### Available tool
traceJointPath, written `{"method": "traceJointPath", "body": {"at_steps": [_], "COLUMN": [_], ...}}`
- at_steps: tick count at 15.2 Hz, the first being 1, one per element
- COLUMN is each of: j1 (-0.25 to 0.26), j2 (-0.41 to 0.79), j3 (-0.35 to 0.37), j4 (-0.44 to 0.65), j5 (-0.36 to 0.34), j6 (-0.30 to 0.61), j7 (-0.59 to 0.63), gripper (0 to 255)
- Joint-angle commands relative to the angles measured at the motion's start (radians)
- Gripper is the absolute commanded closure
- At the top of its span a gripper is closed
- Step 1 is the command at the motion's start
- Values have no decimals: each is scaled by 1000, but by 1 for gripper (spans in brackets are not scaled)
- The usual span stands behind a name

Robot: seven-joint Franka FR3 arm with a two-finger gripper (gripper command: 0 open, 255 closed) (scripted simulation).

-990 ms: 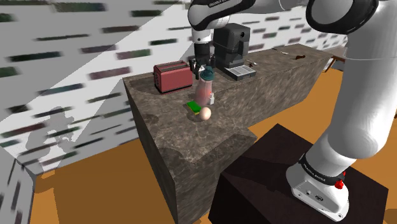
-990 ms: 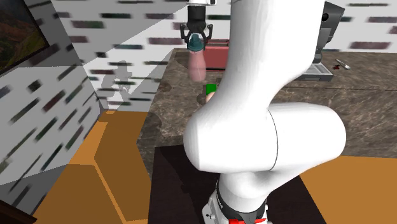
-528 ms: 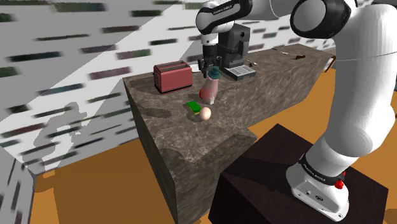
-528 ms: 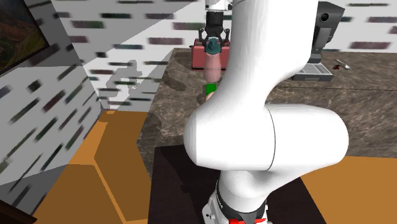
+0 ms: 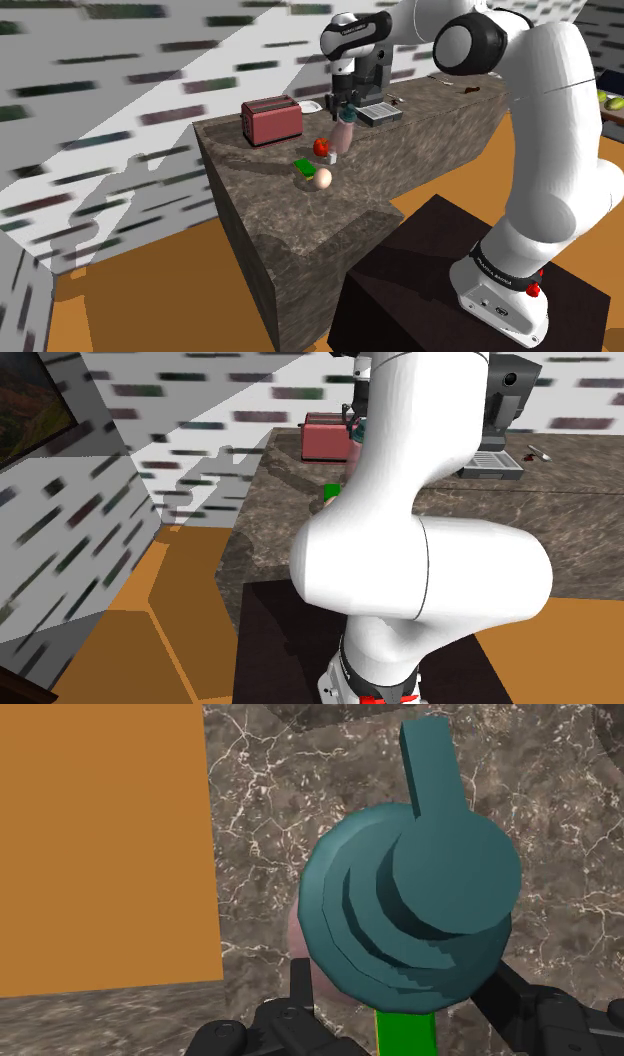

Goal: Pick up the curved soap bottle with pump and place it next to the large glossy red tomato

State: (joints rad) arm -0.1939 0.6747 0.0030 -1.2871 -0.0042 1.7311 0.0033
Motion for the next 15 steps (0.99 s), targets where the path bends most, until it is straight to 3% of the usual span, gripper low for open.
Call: {"method": "traceJointPath", "body": {"at_steps": [1, 4, 15], "j1": [-20, -51, -51], "j2": [71, 159, 212], "j3": [-7, -16, -15], "j4": [94, 218, 160], "j5": [-2, -3, -3], "j6": [-23, -58, 53], "j7": [-27, -64, -63], "gripper": [255, 255, 255]}}
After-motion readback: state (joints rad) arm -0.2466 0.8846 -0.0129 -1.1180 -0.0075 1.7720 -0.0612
